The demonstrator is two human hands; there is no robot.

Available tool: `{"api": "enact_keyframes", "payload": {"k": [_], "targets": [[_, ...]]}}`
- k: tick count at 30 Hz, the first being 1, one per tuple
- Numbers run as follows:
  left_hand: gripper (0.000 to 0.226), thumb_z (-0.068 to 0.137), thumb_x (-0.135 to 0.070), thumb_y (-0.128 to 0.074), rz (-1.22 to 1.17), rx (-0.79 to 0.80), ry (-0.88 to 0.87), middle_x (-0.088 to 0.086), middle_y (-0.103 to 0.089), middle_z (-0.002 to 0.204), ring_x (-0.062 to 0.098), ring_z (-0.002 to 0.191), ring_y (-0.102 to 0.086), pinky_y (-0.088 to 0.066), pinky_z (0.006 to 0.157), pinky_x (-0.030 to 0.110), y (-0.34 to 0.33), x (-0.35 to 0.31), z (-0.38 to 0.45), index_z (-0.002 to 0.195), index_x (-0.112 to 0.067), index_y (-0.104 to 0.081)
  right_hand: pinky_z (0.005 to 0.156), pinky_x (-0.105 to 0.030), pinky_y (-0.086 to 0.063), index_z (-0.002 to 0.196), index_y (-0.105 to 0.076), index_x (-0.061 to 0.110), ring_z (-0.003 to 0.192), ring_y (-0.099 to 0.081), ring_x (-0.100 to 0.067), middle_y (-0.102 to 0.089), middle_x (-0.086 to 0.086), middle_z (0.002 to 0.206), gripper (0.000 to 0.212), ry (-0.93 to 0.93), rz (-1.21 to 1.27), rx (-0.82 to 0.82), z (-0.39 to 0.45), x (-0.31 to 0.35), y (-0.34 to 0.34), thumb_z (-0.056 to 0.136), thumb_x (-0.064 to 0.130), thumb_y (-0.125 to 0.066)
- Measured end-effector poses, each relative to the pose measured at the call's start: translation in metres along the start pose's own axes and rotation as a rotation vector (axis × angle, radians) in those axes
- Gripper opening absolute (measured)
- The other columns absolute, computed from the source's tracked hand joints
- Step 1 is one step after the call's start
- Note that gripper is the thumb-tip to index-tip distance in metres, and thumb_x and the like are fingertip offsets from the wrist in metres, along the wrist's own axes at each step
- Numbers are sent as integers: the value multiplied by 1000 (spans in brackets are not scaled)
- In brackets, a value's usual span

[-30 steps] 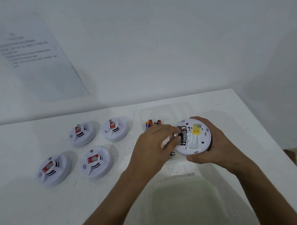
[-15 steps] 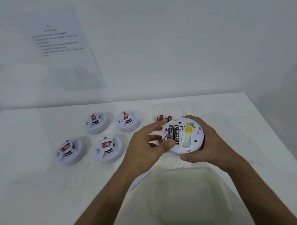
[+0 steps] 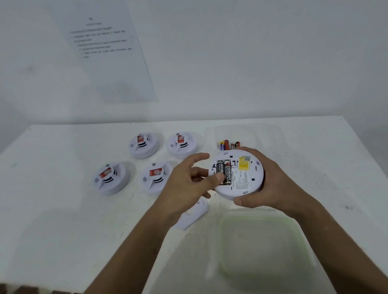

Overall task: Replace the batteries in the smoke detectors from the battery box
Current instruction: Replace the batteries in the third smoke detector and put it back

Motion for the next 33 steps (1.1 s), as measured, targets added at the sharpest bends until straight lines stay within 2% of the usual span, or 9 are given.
{"api": "enact_keyframes", "payload": {"k": [3,7,11,13,17,21,27,29,33], "targets": [[44,90,-45,-61,172,-103,34,-5,-72,99,11,80,-70,-57,66,26,17,13,-1,129,-26,-55,80,-16,-53,132,-50,28,113,-62,-4,-66,16,119,89,1,-16,2,0,-3,-2,54,2,-85],[55,79,-54,-69,714,-156,12,-12,-59,106,2,84,-59,-43,64,12,41,47,-7,127,-32,-54,79,-14,-53,133,-50,28,115,-60,-3,-64,19,121,90,-7,-20,-8,-3,-7,1,54,2,-84],[80,69,-60,-74,909,-76,62,-8,-45,127,6,101,-47,-42,85,19,46,77,-13,138,-29,-47,81,-19,-55,134,-50,27,117,-60,-7,-64,14,123,91,-9,-18,6,-4,-8,0,53,3,-85],[85,66,-66,-72,999,-59,57,-10,-39,123,7,105,-39,-37,87,20,48,87,-14,137,-29,-47,84,-20,-55,134,-49,26,118,-60,-8,-64,11,124,91,-6,-27,16,-5,-9,-2,53,4,-85],[68,64,-68,-71,1029,-61,-39,-12,-39,100,6,90,-38,-29,66,11,51,94,-18,118,-28,-60,90,-22,-54,135,-48,26,120,-59,-11,-63,9,127,93,-10,-50,46,-7,-9,-8,52,13,-88],[58,63,-66,-71,1087,-52,-149,-10,-41,88,6,77,-37,-29,57,14,50,92,-25,95,-18,-63,87,-23,-55,134,-47,28,118,-60,-9,-63,11,125,94,-36,-57,77,-9,-10,-14,52,11,-88],[66,52,-62,-66,925,-277,-237,-11,-50,95,8,79,-52,-47,66,22,84,47,-54,101,-18,-64,87,-23,-55,133,-48,29,117,-60,-8,-63,13,123,93,-46,-56,119,-2,-1,-29,52,11,-89],[64,52,-59,-64,890,-362,-331,-7,-54,93,5,76,-52,-43,64,15,98,24,-62,98,-15,-67,86,-23,-55,133,-48,29,117,-60,-6,-63,15,122,93,-44,-54,139,5,5,-40,52,10,-89],[52,56,-47,-71,796,-242,-518,-4,-57,93,-1,85,-51,-36,69,4,101,-11,-65,98,-16,-68,82,-22,-56,132,-49,30,113,-62,-7,-64,15,120,93,-32,-41,180,18,16,-69,54,0,-91]]}}
Point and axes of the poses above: each hand's wrist, its own z-axis towards the middle knuckle, its own y-axis out of the back of the hand, x = y × z, the point moved 3 cm from there along z, towards the middle knuckle
